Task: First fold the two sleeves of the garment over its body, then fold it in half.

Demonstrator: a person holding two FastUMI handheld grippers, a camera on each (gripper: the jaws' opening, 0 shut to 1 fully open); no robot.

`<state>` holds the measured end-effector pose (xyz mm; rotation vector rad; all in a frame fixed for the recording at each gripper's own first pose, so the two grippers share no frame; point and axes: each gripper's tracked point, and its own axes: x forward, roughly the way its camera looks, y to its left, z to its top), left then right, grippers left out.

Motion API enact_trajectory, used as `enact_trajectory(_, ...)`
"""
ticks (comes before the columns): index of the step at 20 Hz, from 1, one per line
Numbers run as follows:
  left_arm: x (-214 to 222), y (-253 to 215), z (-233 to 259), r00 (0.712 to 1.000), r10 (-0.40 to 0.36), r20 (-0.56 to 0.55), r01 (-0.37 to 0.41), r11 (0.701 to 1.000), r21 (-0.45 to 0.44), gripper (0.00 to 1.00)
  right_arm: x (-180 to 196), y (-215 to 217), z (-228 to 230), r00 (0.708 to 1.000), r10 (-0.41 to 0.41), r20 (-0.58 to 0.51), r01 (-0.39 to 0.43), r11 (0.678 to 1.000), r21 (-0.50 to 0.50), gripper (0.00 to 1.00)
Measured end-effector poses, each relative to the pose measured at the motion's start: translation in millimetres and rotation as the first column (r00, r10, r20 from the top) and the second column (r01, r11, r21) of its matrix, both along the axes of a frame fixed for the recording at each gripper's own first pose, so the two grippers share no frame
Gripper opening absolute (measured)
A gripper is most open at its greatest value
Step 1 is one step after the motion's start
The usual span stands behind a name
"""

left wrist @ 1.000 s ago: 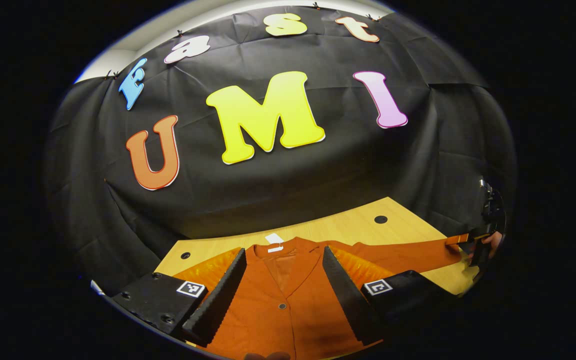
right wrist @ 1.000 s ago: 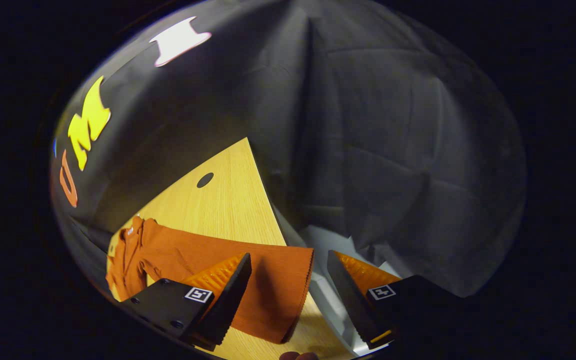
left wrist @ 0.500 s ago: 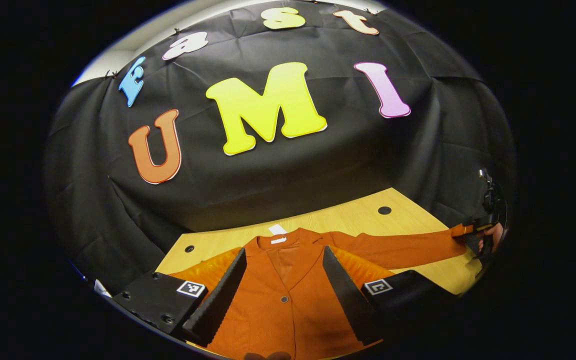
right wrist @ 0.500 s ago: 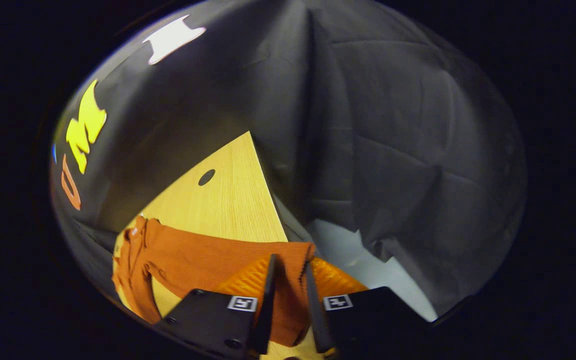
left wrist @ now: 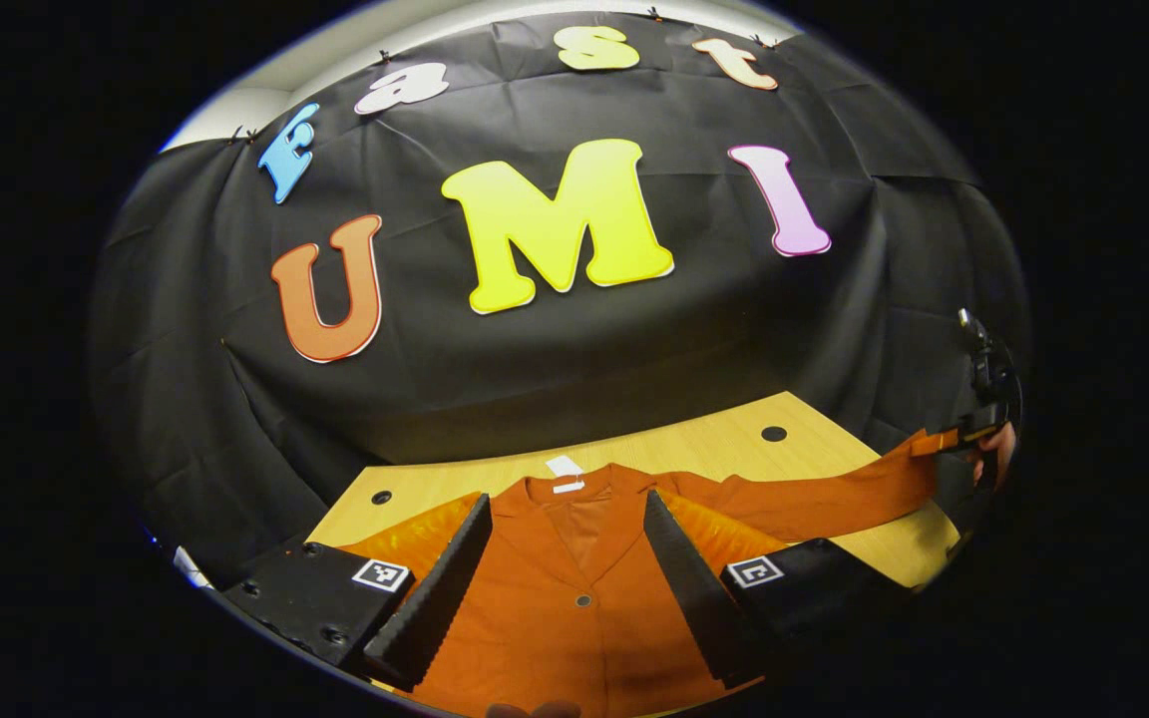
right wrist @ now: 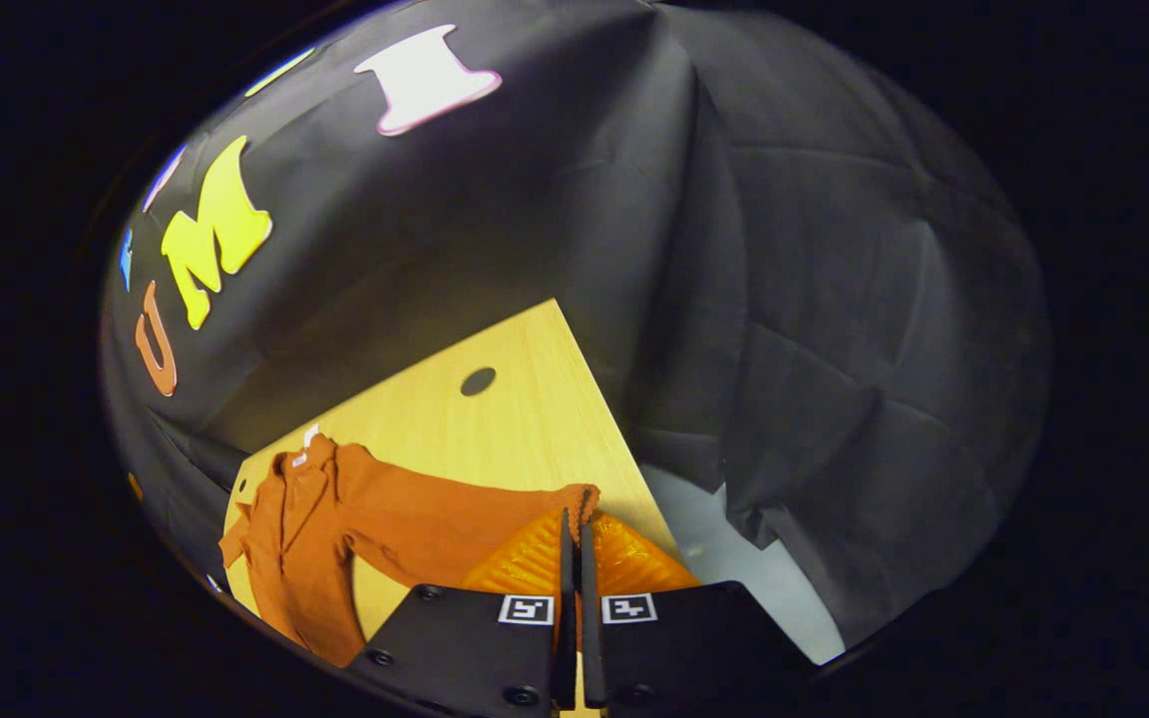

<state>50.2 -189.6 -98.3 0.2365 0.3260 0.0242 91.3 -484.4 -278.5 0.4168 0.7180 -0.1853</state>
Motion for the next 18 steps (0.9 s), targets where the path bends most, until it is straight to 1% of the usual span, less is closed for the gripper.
enact_trajectory(2, -2, 16, 1, 1.000, -0.010, 0.023, 0.010, 1.000, -0.021, 0.99, 5, 31, 38, 0.999, 0.016, 0.044, -0.015, 1.000, -0.021, 0.02)
enact_trajectory(3, -3, 27, 1, 0.999, -0.010, 0.030, 0.011, 0.999, -0.033, 0.94, 8, 50, 54, 0.998, 0.033, 0.053, -0.032, 0.999, -0.025, 0.03)
enact_trajectory(4, -2, 38, 1, 0.999, -0.013, 0.041, 0.015, 0.999, -0.048, 0.99, 11, 73, 70, 0.997, 0.050, 0.063, -0.048, 0.999, -0.020, 0.03)
enact_trajectory(6, -2, 67, 1, 0.998, -0.010, 0.060, 0.015, 0.997, -0.076, 0.99, 22, 122, 98, 0.994, 0.066, 0.083, -0.066, 0.998, -0.003, 0.03)
enact_trajectory(9, -4, 120, 1, 0.996, 0.015, 0.086, -0.005, 0.992, -0.124, 0.99, 45, 189, 137, 0.987, 0.107, 0.117, -0.101, 0.993, -0.055, 0.03)
enact_trajectory(11, -10, 165, -3, 0.995, 0.048, 0.088, -0.036, 0.991, -0.127, 0.99, 61, 238, 162, 0.980, 0.142, 0.138, -0.131, 0.988, -0.083, 0.03)
enact_trajectory(13, -19, 209, -4, 0.993, 0.078, 0.085, -0.065, 0.987, -0.144, 0.99, 74, 296, 175, 0.972, 0.186, 0.144, -0.174, 0.980, -0.091, 0.05)
enact_trajectory(14, -25, 234, -3, 0.991, 0.105, 0.088, -0.090, 0.983, -0.160, 0.99, 80, 328, 177, 0.966, 0.212, 0.144, -0.202, 0.976, -0.085, 0.03)
enact_trajectory(16, -35, 278, -5, 0.986, 0.147, 0.082, -0.128, 0.971, -0.201, 0.99, 91, 395, 174, 0.953, 0.271, 0.136, -0.263, 0.962, -0.076, 0.03)
enact_trajectory(18, -51, 320, -12, 0.977, 0.202, 0.065, -0.182, 0.955, -0.233, 1.00, 97, 460, 163, 0.937, 0.326, 0.123, -0.323, 0.945, -0.046, 0.03)
